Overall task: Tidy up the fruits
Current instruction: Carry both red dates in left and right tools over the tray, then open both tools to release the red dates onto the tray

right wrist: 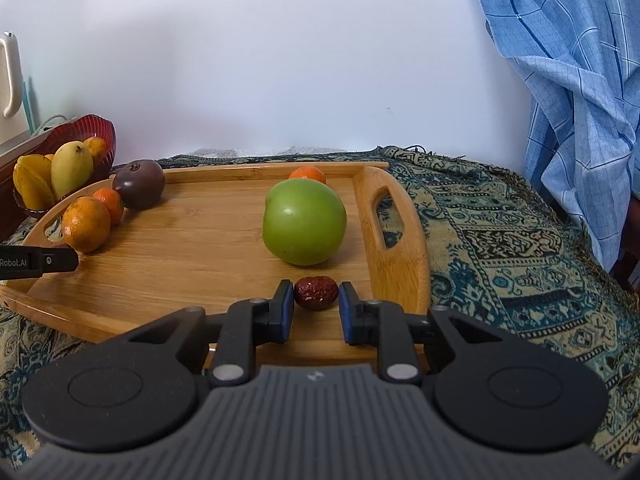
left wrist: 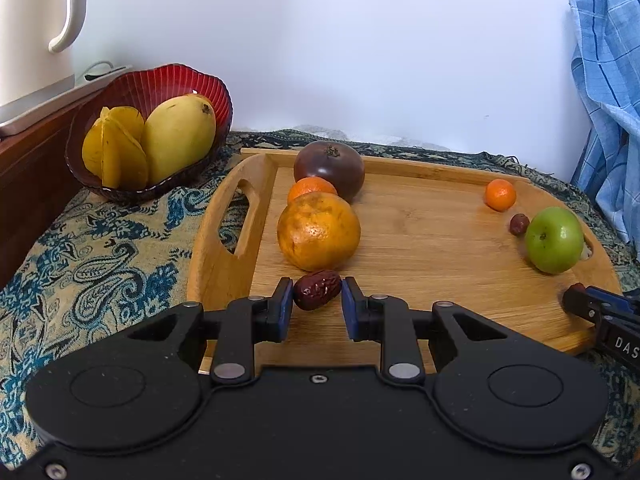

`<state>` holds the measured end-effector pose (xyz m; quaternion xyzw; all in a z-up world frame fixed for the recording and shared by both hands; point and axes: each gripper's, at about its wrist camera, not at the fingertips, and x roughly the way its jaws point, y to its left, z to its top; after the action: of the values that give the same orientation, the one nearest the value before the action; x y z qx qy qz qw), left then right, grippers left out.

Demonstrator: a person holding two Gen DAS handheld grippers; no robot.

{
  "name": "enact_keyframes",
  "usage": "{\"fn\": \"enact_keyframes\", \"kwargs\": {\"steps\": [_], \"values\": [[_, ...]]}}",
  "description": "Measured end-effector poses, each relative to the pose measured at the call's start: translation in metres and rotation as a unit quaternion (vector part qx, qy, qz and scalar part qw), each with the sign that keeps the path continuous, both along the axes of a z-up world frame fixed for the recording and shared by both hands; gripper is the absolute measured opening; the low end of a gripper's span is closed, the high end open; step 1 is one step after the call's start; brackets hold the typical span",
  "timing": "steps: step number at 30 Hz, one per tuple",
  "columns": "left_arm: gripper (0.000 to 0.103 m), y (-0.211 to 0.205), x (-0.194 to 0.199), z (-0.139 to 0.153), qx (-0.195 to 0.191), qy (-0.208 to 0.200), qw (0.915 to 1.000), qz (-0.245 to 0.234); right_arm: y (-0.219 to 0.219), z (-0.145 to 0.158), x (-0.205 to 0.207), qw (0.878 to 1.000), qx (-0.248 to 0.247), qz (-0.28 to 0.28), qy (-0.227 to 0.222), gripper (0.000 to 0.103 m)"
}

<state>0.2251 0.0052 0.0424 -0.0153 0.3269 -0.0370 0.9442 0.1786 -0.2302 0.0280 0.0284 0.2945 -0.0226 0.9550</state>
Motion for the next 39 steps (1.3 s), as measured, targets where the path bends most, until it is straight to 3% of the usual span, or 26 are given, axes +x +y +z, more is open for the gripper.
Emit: {"fn": "enact_keyframes", "kwargs": {"steps": [18,22,35,39], "values": [[0.026,-0.004,0.002,-0.007,0.009,-0.002,0.9999,0.005,0.003,-0.001,0.000,1.000,-0.004,-0.002,0.001,0.031],[0.040,-0.002,-0.001,-0.004,0.005,-0.001,1.0000,0.008,0.000,0.001,-0.002,1.000,0.007,-0.002,-0.001,0.047],[0.086,-0.002,-0.037,0.013,-0.007,-0.009,0.9999,-0.008,-0.007,0.014,-0.024,1.000,0.017,-0.005,-0.017,0.060],[0.092,-0.005,-0.051,0.018,-0.013,-0.006,0.9997,-0.018,-0.004,0.018,-0.036,1.000,0.012,0.008,-0.020,0.064]]}}
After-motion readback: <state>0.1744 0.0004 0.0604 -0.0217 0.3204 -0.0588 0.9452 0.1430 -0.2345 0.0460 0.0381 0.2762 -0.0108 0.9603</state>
